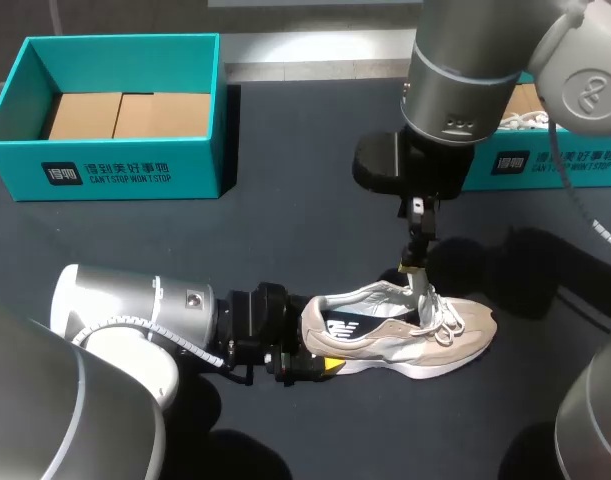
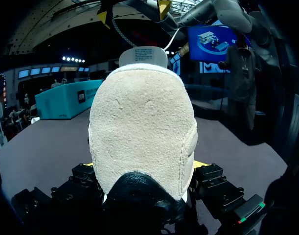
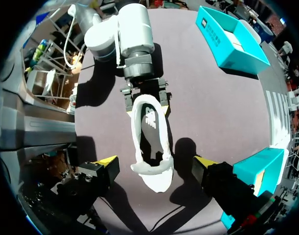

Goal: Take the shoe out of the shoebox, open the shoe tongue, remove and reinsert the insole, then place the shoe into the shoebox

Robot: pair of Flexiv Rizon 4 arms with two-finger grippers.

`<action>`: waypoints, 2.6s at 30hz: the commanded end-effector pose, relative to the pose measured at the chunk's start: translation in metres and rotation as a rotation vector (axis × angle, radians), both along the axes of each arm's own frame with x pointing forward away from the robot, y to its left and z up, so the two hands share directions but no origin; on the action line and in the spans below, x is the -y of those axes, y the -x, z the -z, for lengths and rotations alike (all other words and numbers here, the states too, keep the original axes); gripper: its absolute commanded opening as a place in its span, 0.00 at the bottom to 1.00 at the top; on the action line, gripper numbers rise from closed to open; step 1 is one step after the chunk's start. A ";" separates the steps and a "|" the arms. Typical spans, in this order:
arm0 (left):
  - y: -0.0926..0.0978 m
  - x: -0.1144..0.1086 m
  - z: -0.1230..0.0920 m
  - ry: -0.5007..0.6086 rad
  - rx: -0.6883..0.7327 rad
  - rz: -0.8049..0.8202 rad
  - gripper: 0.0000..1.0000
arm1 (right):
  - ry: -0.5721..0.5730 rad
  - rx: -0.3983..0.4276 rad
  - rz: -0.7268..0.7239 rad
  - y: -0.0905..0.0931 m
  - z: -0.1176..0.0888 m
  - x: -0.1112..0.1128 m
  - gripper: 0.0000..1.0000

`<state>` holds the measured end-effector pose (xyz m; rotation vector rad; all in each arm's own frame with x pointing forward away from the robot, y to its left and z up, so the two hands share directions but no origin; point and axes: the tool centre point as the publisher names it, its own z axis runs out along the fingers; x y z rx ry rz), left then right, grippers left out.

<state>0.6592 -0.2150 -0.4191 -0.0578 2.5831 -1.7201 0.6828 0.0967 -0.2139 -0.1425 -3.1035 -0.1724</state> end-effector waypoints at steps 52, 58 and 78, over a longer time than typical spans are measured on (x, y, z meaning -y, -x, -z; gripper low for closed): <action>0.000 0.002 0.001 -0.001 0.001 -0.001 0.00 | -0.086 -0.046 -0.123 0.014 0.099 -0.039 0.00; 0.000 0.002 0.001 -0.001 0.001 -0.001 0.00 | -0.086 -0.046 -0.123 0.014 0.099 -0.039 0.00; 0.000 0.002 0.001 -0.001 0.001 -0.001 0.00 | -0.040 0.091 -0.161 0.016 0.144 -0.058 0.00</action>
